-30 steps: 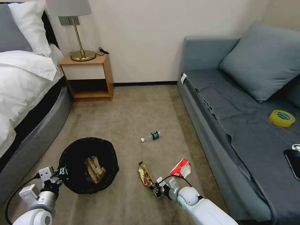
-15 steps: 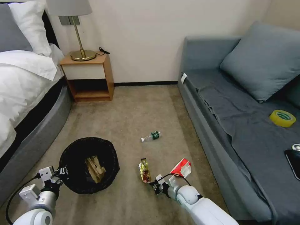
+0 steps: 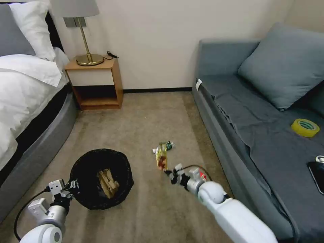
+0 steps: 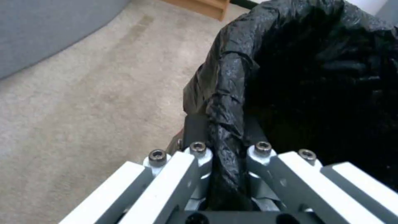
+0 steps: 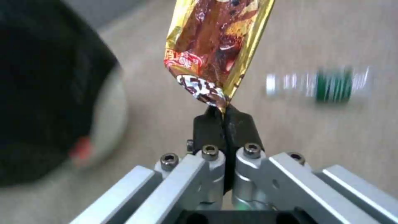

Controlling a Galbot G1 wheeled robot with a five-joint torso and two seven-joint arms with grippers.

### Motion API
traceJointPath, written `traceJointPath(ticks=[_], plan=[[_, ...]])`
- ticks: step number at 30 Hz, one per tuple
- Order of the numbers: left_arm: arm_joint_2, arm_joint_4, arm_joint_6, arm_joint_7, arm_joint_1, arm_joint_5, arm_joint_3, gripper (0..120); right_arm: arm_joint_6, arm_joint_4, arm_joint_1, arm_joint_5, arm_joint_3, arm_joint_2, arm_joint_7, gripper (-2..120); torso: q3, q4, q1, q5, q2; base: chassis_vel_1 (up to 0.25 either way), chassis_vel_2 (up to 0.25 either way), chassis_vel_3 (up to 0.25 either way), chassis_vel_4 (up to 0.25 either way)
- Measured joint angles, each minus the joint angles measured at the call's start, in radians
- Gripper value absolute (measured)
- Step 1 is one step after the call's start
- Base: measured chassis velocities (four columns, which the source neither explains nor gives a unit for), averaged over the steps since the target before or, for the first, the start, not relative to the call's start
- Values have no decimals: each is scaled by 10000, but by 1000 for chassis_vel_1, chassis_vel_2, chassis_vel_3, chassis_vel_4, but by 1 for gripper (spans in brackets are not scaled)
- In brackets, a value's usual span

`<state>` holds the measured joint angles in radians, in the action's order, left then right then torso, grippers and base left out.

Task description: Pick up the trash bin, then pick up the garbage on the floor and place it into the trash bin.

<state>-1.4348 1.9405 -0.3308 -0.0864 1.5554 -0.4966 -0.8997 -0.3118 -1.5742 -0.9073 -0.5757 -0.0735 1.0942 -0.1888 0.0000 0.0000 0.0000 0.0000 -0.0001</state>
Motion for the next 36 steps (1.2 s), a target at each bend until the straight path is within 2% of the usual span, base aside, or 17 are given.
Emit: traceJointPath(ticks=[2, 3, 6, 12, 15, 18, 23, 28, 36], plan=[[-24, 62, -38, 41, -16, 12, 136, 4, -126, -891, 104, -351, 5, -339, 95, 0, 0, 0, 0, 0, 0, 0, 0, 0, 0], [-24, 62, -38, 41, -16, 12, 136, 4, -126, -891, 104, -351, 5, -339, 95, 0, 0, 0, 0, 0, 0, 0, 0, 0, 0], [-66, 167, -100, 87, -40, 98, 398, 4, -402, -2336, 218, -902, -154, -811, 247, 0, 0, -1, 0, 0, 0, 0, 0, 0, 0], [-114, 267, -153, 110, -41, 180, 608, 4, -808, -3569, 285, -1331, -598, -1056, 464, 0, 0, -1, 0, 1, 0, 0, 0, 0, 0], [-144, 358, -177, 117, 14, 224, 699, 4, -1004, -4528, 536, -1449, -1460, -1226, 534, 0, 0, 0, 0, 0, 0, 0, 0, 0, 0], [-172, 411, -186, 120, 57, 227, 754, 4, -1115, -4919, 830, -1509, -2130, -1266, 570, 0, 0, 0, 0, 0, 0, 0, 0, 0, 0], [-274, 524, -199, 121, 151, 294, 910, 4, -1179, -4911, 1690, -1626, -3549, -1168, 804, 0, 0, 1, 0, -1, 1, 0, 0, 0, 0], [-319, 582, -202, 113, 200, 331, 969, 4, -1225, -4591, 2179, -1699, -4268, -969, 905, 0, 0, 0, 0, -1, 0, 0, 0, 0, 0], [-319, 684, -186, 6, 354, 256, 880, 4, -1250, -3297, 2709, -1683, -5314, -320, 1115, 0, 0, 1, 0, -1, 0, 0, 0, 0, 0]])
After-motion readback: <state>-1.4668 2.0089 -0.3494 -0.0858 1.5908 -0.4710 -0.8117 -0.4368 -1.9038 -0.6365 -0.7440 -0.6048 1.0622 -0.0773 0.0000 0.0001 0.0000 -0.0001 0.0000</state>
